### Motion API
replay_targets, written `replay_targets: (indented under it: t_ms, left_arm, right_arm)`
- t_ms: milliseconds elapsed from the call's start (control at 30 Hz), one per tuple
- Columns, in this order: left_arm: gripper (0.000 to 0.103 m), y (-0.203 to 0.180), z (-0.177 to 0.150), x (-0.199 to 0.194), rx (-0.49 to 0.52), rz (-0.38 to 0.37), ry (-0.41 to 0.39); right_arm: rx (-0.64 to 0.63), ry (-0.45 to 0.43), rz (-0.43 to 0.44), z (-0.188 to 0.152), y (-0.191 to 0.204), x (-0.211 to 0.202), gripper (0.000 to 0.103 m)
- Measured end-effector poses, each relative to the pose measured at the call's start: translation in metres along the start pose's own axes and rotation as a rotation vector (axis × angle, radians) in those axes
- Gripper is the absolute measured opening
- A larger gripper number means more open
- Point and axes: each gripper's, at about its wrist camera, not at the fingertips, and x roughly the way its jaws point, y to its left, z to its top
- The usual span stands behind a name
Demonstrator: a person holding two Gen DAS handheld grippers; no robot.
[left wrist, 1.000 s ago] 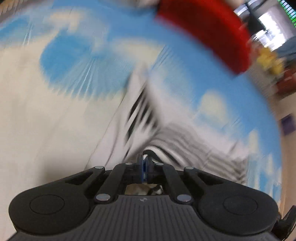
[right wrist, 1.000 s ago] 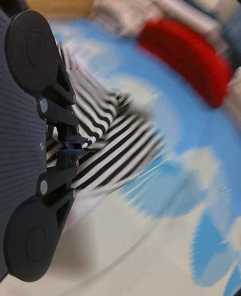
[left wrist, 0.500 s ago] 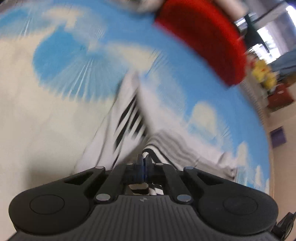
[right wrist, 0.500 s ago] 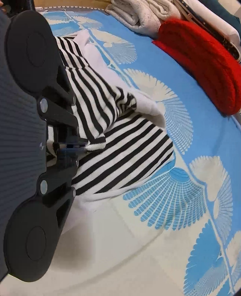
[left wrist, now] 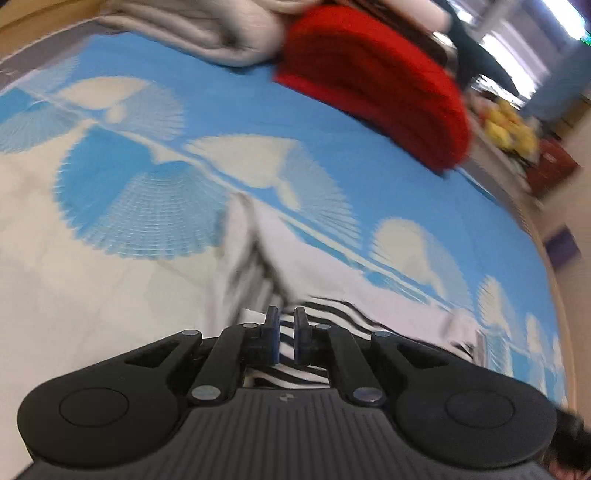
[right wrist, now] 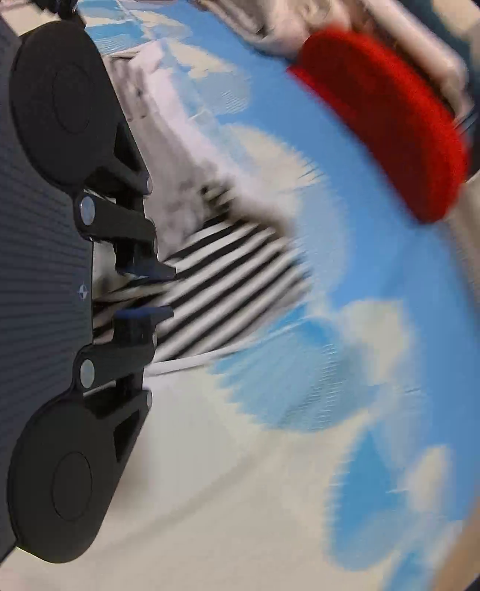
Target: Fold small clothes
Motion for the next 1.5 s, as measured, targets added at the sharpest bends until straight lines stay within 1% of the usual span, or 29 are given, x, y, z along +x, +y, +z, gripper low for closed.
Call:
replay_targets:
  t_ms: [67, 100, 167, 200, 267, 300, 367, 433, 467, 500, 567, 600, 633, 667, 733, 767, 833, 933, 1000, 1067, 1133, 1200, 1267, 1333, 1367, 1400, 1433, 1467, 1500]
  left_arm:
    - [0.006, 0.0, -0.008, 0.013, -0.021, -0.017, 0.067]
    - [0.006, 0.004, -0.013, 0.023, -0.036, 0.0, 0.116]
    - [0.006, 0.017, -0.021, 0.044, -0.067, 0.09, 0.217]
    - [0.004, 0.025, -0.024, 0.051, -0.097, 0.128, 0.25]
    - [0.004, 0.033, -0.023, 0.051, -0.143, 0.119, 0.252]
    - [0.004, 0.031, -0.02, 0.046, -0.131, 0.115, 0.233]
    - [0.005, 0.021, -0.012, 0.031, -0.075, 0.095, 0.163]
    - [0.006, 0.013, -0.009, 0.025, -0.034, 0.065, 0.118]
    - [0.007, 0.014, -0.011, 0.03, -0.035, 0.063, 0.134]
    - [0.007, 0.016, -0.015, 0.037, -0.044, 0.081, 0.167]
    - [0.006, 0.027, -0.026, 0.052, -0.065, 0.136, 0.267]
    - [0.006, 0.028, -0.027, 0.051, -0.072, 0.136, 0.274]
    - [0.006, 0.026, -0.026, 0.046, -0.062, 0.134, 0.258]
    - [0.006, 0.019, -0.023, 0.033, -0.03, 0.126, 0.22]
    - [0.007, 0.003, -0.019, 0.0, 0.053, 0.1, 0.109]
    - [0.007, -0.003, -0.02, -0.02, 0.095, 0.084, 0.051]
    - [0.008, -0.014, -0.027, -0.054, 0.159, 0.039, -0.029]
    - [0.009, -0.016, -0.035, -0.104, 0.201, -0.022, -0.076]
    - [0.009, -0.011, -0.046, -0.136, 0.215, -0.045, -0.105]
    - [0.009, 0.0, -0.066, -0.167, 0.241, -0.063, -0.134]
    - [0.016, 0.016, -0.096, -0.19, 0.258, -0.071, -0.144]
    - [0.035, 0.035, -0.127, -0.199, 0.249, -0.066, -0.128]
    - [0.037, 0.056, -0.153, -0.195, 0.203, -0.054, -0.079]
    - [0.038, 0.075, -0.179, -0.183, 0.159, -0.029, -0.031]
    - [0.039, 0.082, -0.19, -0.173, 0.142, 0.0, 0.003]
    - [0.039, 0.088, -0.199, -0.163, 0.112, 0.039, 0.061]
    - [0.039, 0.092, -0.203, -0.155, 0.083, 0.054, 0.111]
    - [0.044, 0.094, -0.205, -0.149, 0.069, 0.046, 0.148]
    - [0.058, 0.094, -0.207, -0.144, 0.073, 0.029, 0.176]
  right_arm:
    - [-0.036, -0.063, 0.037, 0.004, 0.005, -0.007, 0.028]
    - [-0.05, -0.067, 0.069, 0.004, 0.007, -0.006, 0.028]
    - [-0.042, 0.004, 0.127, 0.003, 0.007, 0.008, 0.028]
    - [-0.021, 0.072, 0.129, -0.001, 0.004, 0.019, 0.028]
    - [-0.021, 0.207, 0.013, -0.009, -0.004, 0.044, 0.028]
    - [-0.021, 0.235, -0.038, -0.012, -0.009, 0.051, 0.029]
    - [-0.001, 0.217, -0.025, -0.01, -0.01, 0.047, 0.031]
    - [-0.034, 0.139, 0.012, -0.005, -0.003, 0.032, 0.033]
    - [-0.057, 0.094, 0.038, -0.003, 0.001, 0.024, 0.033]
    - [-0.068, 0.075, 0.057, -0.001, 0.003, 0.023, 0.035]
    - [-0.056, 0.106, 0.09, -0.003, 0.003, 0.027, 0.038]
    - [-0.044, 0.154, 0.074, -0.006, 0.002, 0.037, 0.037]
    - [-0.044, 0.21, 0.027, -0.011, -0.002, 0.046, 0.036]
    - [-0.045, 0.233, -0.006, -0.015, -0.004, 0.05, 0.035]
    - [-0.058, 0.195, -0.019, -0.013, -0.002, 0.04, 0.036]
    - [-0.074, 0.159, -0.022, -0.011, 0.002, 0.027, 0.036]
    - [-0.103, 0.035, 0.028, -0.005, 0.006, -0.015, 0.036]
    - [-0.138, -0.12, 0.088, -0.008, 0.004, -0.086, 0.036]
    - [-0.124, -0.172, 0.124, -0.009, -0.001, -0.124, 0.036]
    - [-0.137, -0.224, 0.163, -0.02, -0.014, -0.165, 0.038]
    - [-0.164, -0.261, 0.176, -0.043, -0.028, -0.2, 0.048]
    - [-0.178, -0.258, 0.18, -0.067, -0.044, -0.219, 0.053]
    - [-0.176, -0.223, 0.17, -0.096, -0.062, -0.221, 0.053]
    - [-0.155, -0.167, 0.132, -0.123, -0.082, -0.209, 0.053]
    - [-0.146, -0.144, 0.108, -0.136, -0.092, -0.202, 0.053]
    - [-0.143, -0.124, 0.086, -0.148, -0.1, -0.194, 0.053]
    - [-0.143, -0.098, 0.064, -0.157, -0.106, -0.186, 0.053]
    - [-0.129, -0.054, 0.02, -0.164, -0.113, -0.176, 0.053]
    - [-0.094, -0.023, -0.011, -0.167, -0.119, -0.169, 0.053]
